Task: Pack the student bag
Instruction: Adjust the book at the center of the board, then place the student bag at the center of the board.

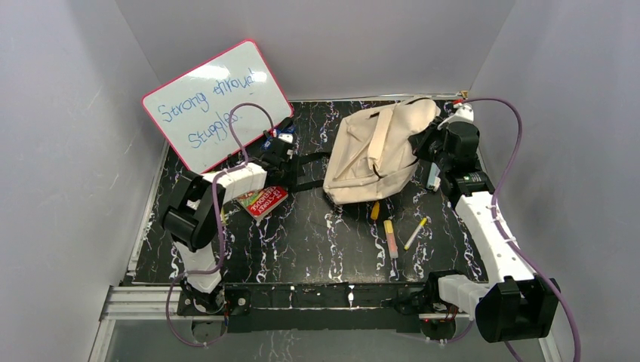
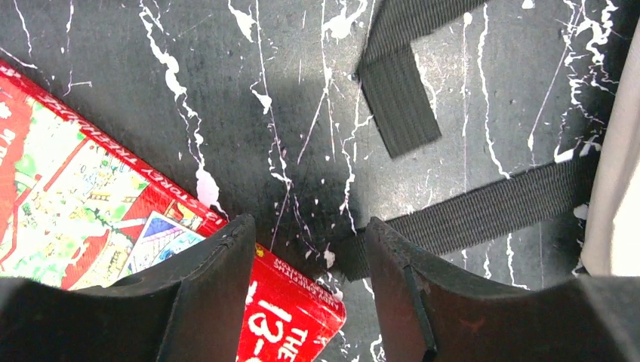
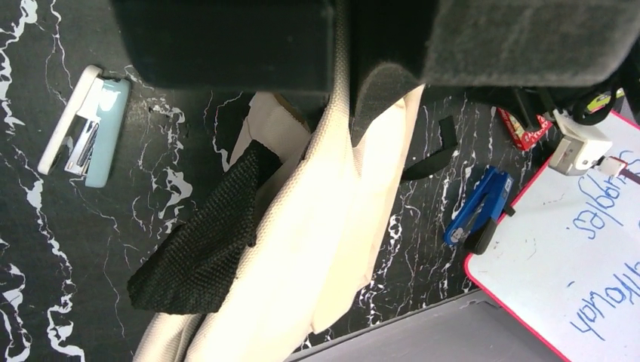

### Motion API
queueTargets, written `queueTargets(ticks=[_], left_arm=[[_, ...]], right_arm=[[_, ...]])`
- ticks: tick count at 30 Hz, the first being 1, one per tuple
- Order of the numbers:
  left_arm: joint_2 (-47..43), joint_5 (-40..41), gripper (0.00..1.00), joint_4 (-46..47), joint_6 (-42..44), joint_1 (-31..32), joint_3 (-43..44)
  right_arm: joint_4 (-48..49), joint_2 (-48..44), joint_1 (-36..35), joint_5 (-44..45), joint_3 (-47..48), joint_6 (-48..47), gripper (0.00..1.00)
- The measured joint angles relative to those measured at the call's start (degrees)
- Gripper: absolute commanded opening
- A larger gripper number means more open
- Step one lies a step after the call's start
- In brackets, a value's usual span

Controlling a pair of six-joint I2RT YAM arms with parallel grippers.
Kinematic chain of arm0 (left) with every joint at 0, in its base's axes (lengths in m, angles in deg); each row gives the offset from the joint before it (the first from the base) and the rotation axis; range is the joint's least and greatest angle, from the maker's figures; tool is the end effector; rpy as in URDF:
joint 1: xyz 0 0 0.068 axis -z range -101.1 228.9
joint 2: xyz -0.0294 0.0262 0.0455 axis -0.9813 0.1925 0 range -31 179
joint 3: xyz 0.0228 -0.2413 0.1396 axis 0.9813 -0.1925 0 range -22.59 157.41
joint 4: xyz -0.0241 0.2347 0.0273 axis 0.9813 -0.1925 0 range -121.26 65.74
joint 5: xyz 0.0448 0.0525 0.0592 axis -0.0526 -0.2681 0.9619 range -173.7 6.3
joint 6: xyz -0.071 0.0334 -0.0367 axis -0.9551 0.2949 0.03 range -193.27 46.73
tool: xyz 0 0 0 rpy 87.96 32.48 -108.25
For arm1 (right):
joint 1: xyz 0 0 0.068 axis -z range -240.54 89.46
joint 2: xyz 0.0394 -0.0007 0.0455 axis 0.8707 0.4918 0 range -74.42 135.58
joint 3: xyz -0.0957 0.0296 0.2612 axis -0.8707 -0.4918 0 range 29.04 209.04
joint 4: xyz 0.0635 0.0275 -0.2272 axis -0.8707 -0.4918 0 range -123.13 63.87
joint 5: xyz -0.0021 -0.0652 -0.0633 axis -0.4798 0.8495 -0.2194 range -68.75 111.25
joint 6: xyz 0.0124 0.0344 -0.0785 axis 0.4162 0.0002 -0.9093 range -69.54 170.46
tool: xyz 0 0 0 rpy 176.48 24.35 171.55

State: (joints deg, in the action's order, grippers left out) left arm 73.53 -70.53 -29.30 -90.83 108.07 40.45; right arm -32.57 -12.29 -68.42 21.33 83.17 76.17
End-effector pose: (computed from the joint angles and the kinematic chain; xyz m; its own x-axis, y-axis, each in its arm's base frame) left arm 0.3528 -0.1768 0.1678 -0.7060 0.0576 -0.7059 0.1307 0.9902 -0.0499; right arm 0.2620 0.0362 0.3445 -0.2815 0.3989 -0.8727 -0.0153 0.9075 0.4198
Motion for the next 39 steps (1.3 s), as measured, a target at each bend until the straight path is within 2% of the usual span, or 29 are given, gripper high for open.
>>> queueTargets(ticks=[5, 13, 16, 21, 23, 24, 30, 34, 39], left_arm=[[-3.1, -1.0, 0.54, -1.0, -0.7, 0.0, -0.8], [-14.6, -3.6, 0.56, -0.9, -1.9, 0.0, -2.6], [-17.5, -4.7, 0.56, -0.4, -2.2, 0.0, -3.6], [-18.6, -7.0, 0.56, 0.3, -2.9, 0.0, -5.1], [-18.5, -8.2, 0.55, 0.2, -3.3, 0.0, -5.4], [-18.4, -8.9, 0.55, 0.3, -3.5, 0.0, -5.4], [-17.7, -13.0, 0.55, 1.8, -4.8, 0.5, -5.4], [-17.5, -15.2, 0.54, 2.4, -5.1, 1.6, -5.4], [-15.6, -15.9, 0.53, 3.4, -4.9, 6.1, -5.0]], right_arm=[[1.7, 2.2, 0.2, -3.3, 0.5, -1.9, 0.0], [3.6, 16.2, 0.6, -13.4, 6.8, -6.4, 0.06], [3.6, 19.9, 0.6, -15.4, 6.9, -7.0, 0.13], [4.0, 26.4, 0.6, -18.2, 7.2, -8.0, 0.32], [1.2, 30.0, 0.6, -17.9, 9.3, -8.6, 0.48], [-0.2, 31.6, 0.6, -17.2, 10.4, -8.9, 0.51], [-4.7, 33.4, 0.6, -10.7, 11.3, -11.0, 0.55], [-7.5, 33.4, 0.6, -8.7, 11.5, -11.9, 0.65], [-12.0, 31.5, -0.1, -0.7, 11.6, -12.9, 0.73]])
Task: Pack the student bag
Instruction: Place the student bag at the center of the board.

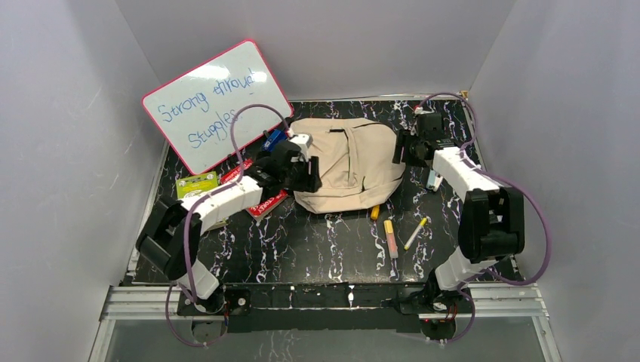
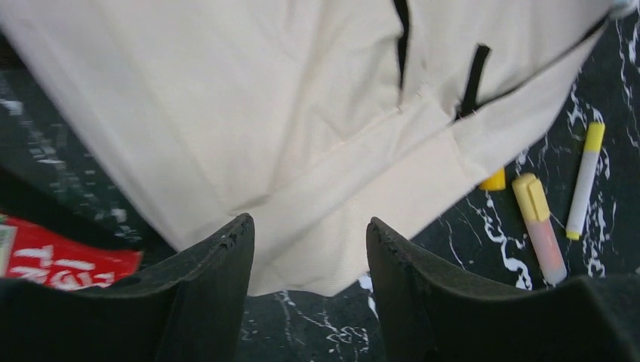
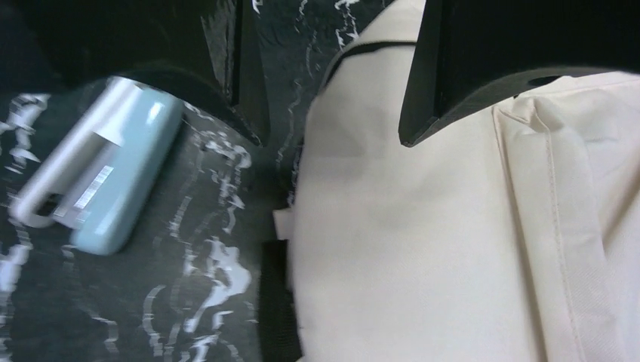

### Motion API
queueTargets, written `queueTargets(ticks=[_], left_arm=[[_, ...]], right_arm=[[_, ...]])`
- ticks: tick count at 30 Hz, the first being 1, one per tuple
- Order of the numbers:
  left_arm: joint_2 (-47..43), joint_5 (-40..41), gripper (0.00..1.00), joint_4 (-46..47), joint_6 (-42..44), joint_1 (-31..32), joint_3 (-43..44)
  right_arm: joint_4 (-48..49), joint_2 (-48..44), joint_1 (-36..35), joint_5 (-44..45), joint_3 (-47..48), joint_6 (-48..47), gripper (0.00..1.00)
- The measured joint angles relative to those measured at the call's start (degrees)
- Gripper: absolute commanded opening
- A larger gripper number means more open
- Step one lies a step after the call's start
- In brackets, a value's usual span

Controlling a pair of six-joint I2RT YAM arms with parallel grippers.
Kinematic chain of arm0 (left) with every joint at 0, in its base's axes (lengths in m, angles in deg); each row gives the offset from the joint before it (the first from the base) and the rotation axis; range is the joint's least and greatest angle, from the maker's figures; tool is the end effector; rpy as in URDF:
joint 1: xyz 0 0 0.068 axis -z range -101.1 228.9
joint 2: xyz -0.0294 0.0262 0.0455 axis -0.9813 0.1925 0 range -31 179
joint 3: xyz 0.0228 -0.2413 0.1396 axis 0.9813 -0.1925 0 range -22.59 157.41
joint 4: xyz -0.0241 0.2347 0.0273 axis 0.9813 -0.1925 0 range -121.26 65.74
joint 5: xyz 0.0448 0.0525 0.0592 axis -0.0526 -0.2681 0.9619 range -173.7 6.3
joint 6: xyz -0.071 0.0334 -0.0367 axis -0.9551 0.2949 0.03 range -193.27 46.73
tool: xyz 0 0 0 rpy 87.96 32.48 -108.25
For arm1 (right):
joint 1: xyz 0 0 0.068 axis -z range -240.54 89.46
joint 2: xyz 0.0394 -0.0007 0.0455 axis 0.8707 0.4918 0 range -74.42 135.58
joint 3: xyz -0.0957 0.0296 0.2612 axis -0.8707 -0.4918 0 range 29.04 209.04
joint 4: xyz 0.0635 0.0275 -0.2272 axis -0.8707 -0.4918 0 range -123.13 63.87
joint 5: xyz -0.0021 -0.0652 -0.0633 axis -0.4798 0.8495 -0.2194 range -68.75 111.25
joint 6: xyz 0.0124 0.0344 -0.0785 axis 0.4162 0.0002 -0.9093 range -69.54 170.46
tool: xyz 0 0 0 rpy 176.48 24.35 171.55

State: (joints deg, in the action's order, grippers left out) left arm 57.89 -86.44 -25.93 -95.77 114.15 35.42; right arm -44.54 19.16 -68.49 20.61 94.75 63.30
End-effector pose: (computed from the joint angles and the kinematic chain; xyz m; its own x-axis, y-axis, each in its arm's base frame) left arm 0.2924 -0.2110 0.2426 -0.6391 -0.0164 -0.7690 0.3948 0.8510 -0.3463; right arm 0.3592 0.0511 0.2259 -0.7303 0.1223 -0.6720 0.0167 0.9867 0.1615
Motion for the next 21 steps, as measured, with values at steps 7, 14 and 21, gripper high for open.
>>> queueTargets(ticks=[7, 14, 21], left_arm=[[6.7, 0.2, 0.52, 2.4, 0.3, 8.3, 0.5], [7.9, 1.9, 0.52, 4.3, -0.2, 8.6, -1.8], [8.2, 2.4, 0.52, 5.1, -0.3, 8.6, -2.2]], right_arm=[[-1.5, -10.4, -1.8, 5.7, 0.0, -1.0, 0.73], [1.2, -12.7, -9.1, -5.8, -0.1, -0.3, 0.69], [3.2, -4.9, -17.4, -5.2, -2.4, 2.2, 0.62]])
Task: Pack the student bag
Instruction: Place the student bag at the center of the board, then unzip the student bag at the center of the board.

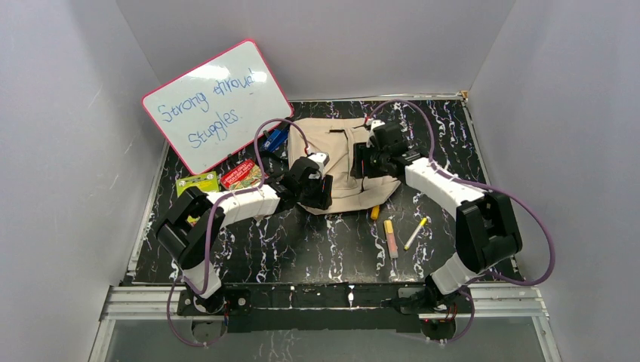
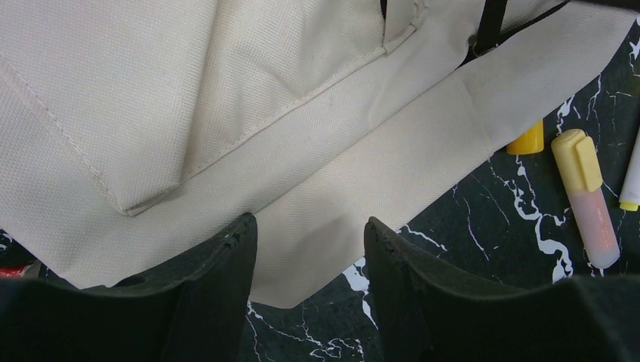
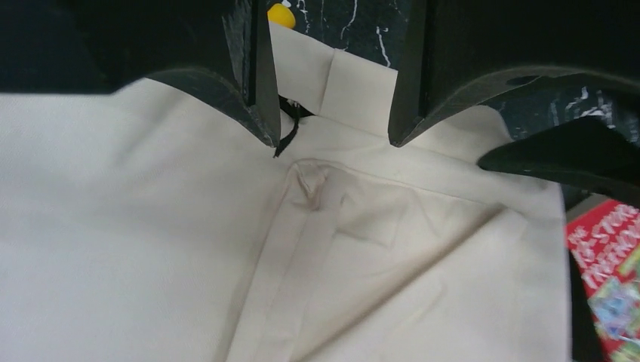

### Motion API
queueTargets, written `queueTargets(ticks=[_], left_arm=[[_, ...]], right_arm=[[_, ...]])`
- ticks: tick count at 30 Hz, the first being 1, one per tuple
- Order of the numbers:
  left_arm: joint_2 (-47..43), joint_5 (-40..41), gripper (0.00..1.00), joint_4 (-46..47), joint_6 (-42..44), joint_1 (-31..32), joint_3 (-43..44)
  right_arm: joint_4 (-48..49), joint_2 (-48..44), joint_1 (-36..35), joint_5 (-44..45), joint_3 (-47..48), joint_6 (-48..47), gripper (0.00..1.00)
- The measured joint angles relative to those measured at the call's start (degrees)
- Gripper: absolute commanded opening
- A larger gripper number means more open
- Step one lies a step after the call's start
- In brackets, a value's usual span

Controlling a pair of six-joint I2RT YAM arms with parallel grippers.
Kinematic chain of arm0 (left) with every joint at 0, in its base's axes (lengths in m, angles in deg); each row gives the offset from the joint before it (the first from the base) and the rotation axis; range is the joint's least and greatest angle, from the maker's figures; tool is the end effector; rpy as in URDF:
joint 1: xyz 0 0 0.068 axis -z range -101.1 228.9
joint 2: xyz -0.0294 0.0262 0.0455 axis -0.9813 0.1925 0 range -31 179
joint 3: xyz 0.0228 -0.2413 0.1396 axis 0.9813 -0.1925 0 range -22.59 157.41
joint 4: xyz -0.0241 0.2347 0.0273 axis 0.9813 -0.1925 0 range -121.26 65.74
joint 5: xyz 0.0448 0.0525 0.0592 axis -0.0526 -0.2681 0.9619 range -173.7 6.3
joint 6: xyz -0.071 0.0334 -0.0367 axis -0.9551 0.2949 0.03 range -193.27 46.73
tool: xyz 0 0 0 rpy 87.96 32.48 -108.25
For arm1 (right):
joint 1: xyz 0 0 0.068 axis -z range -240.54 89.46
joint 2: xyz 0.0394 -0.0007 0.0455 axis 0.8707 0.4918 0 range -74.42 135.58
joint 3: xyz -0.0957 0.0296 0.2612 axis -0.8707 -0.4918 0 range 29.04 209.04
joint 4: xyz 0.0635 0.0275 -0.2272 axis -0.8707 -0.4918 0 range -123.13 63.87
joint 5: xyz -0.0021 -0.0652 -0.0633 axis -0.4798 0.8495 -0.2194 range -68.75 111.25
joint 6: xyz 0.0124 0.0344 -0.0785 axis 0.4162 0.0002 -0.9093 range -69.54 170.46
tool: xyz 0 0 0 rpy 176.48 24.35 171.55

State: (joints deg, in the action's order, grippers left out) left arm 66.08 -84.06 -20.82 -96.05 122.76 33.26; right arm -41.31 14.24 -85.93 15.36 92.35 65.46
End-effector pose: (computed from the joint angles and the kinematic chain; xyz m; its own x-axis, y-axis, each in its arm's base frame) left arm 0.2715 -0.2614 0.1909 -0.6770 0.1135 -0.7272 0.4710 0.8260 -0.3095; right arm 0.3142 0.1579 0.2474 -0.6957 -0.0453 -0.7169 -0.3282 0.9078 0.2612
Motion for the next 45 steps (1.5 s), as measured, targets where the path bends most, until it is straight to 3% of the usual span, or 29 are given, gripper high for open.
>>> queueTargets(ticks=[12, 20, 27, 40, 45], left_arm=[[1.5, 0.4, 0.51, 0.7, 0.0, 0.0, 0.0], [2.0, 0.5, 0.51, 1.0, 0.2, 0.0, 0.0], [2.1, 0.5, 0.51, 1.0, 0.3, 0.0, 0.0], [2.1, 0.7, 0.51, 1.1, 0.2, 0.0, 0.0], [3.0, 1.4, 0.49, 1.3, 0.1, 0.0, 0.0]], right_arm=[[2.8, 1.6, -3.5, 14.0, -4.4, 3.7, 0.5], [4.2, 3.1, -3.5, 14.7, -4.9, 4.9, 0.48], [5.1, 5.6, -3.5, 12.4, -4.9, 6.0, 0.4], [5.9, 6.1, -3.5, 13.0, -4.9, 6.6, 0.0], [5.7, 5.7, -3.5, 15.2, -5.0, 6.6, 0.0]])
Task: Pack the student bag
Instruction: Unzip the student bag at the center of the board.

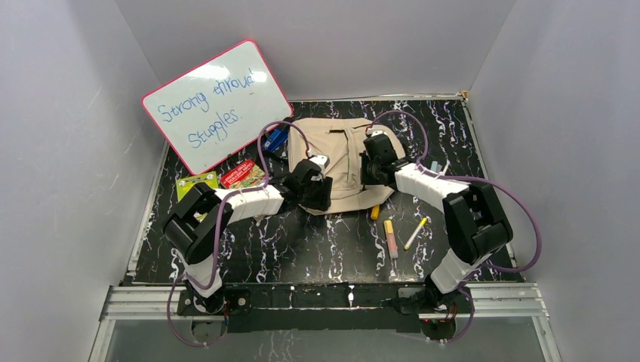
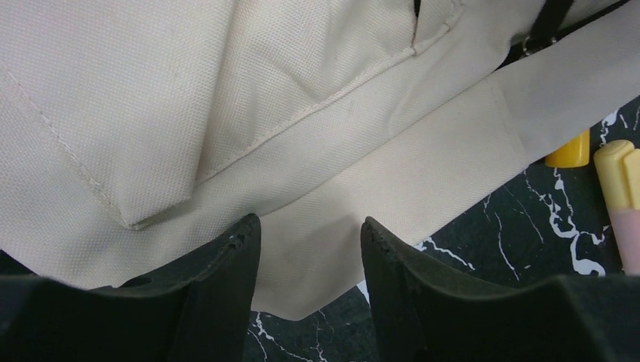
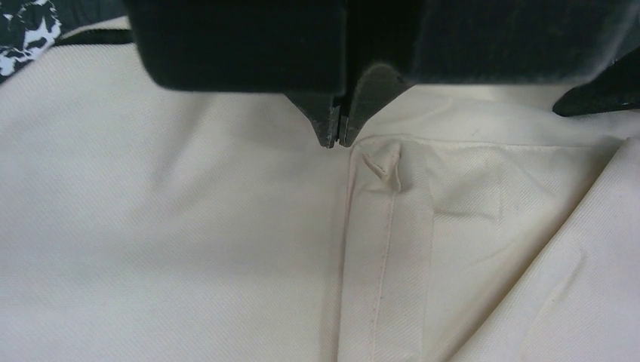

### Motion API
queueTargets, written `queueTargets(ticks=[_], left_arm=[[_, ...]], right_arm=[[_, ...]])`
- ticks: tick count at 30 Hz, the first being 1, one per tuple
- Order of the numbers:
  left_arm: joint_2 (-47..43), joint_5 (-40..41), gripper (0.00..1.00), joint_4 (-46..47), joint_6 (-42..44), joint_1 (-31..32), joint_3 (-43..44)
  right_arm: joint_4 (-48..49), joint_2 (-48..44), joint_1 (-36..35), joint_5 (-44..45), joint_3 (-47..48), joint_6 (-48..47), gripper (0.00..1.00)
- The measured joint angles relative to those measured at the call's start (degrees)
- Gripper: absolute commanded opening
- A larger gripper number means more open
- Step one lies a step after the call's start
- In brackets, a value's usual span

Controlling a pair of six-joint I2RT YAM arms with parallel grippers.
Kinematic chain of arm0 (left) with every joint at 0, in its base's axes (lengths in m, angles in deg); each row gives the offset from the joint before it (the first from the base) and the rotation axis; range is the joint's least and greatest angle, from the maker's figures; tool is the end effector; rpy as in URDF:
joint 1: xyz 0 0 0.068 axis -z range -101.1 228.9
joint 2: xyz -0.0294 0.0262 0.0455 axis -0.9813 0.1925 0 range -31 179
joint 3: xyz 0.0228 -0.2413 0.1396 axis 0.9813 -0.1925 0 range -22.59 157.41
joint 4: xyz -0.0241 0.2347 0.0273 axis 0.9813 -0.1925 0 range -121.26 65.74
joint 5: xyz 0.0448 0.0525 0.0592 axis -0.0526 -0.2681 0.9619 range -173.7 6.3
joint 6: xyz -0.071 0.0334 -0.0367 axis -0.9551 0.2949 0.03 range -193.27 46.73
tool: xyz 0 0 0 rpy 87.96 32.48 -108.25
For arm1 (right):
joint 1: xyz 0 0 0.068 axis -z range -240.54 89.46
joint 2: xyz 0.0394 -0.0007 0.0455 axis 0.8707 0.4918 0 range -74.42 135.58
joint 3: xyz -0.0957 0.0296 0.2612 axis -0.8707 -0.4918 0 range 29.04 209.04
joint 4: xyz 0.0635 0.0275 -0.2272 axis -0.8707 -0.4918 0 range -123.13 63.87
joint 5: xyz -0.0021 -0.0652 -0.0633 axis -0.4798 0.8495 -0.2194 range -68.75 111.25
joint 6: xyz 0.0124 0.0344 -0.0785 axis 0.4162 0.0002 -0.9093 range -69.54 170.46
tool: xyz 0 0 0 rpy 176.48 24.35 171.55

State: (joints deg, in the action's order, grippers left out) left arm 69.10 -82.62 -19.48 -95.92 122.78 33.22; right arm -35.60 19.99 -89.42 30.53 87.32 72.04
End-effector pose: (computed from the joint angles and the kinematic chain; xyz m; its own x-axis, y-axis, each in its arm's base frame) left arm 0.2768 -0.2641 0.1745 -0.6860 0.1255 -0.7167 0.4532 0.8442 -0.2860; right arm 0.3193 0.1621 0.1962 -0.7208 0.0170 -0.6930 -0.1214 0.9812 0.1502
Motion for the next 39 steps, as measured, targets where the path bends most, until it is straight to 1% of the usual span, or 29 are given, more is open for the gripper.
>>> queueTargets(ticks=[8, 15, 21, 30, 35, 39], left_arm=[[1.9, 2.8, 0.47, 2.8, -1.5, 0.2, -0.4], [2.4, 4.2, 0.47, 4.9, -3.1, 0.3, -1.1], [3.2, 5.0, 0.47, 6.6, -3.4, 0.3, -1.1], [3.8, 5.8, 0.47, 8.6, -3.3, 0.4, -1.4], [4.2, 5.8, 0.46, 9.9, -3.4, 0.5, -1.4], [4.5, 5.8, 0.46, 10.6, -3.4, 0.5, -1.4]], right_arm=[[-3.1, -3.9, 0.0, 5.0, 0.0, -1.0, 0.0], [-5.6, -4.7, 0.3, 10.6, 0.0, -2.3, 0.0], [-7.0, -6.0, 3.7, 14.7, 0.0, -3.0, 0.0], [-6.3, -7.2, 9.3, 19.5, 0.0, -4.3, 0.0], [-3.7, -7.2, 13.0, 18.4, 0.0, -5.4, 0.0], [0.0, -7.2, 17.0, 13.1, 0.0, -6.7, 0.0]])
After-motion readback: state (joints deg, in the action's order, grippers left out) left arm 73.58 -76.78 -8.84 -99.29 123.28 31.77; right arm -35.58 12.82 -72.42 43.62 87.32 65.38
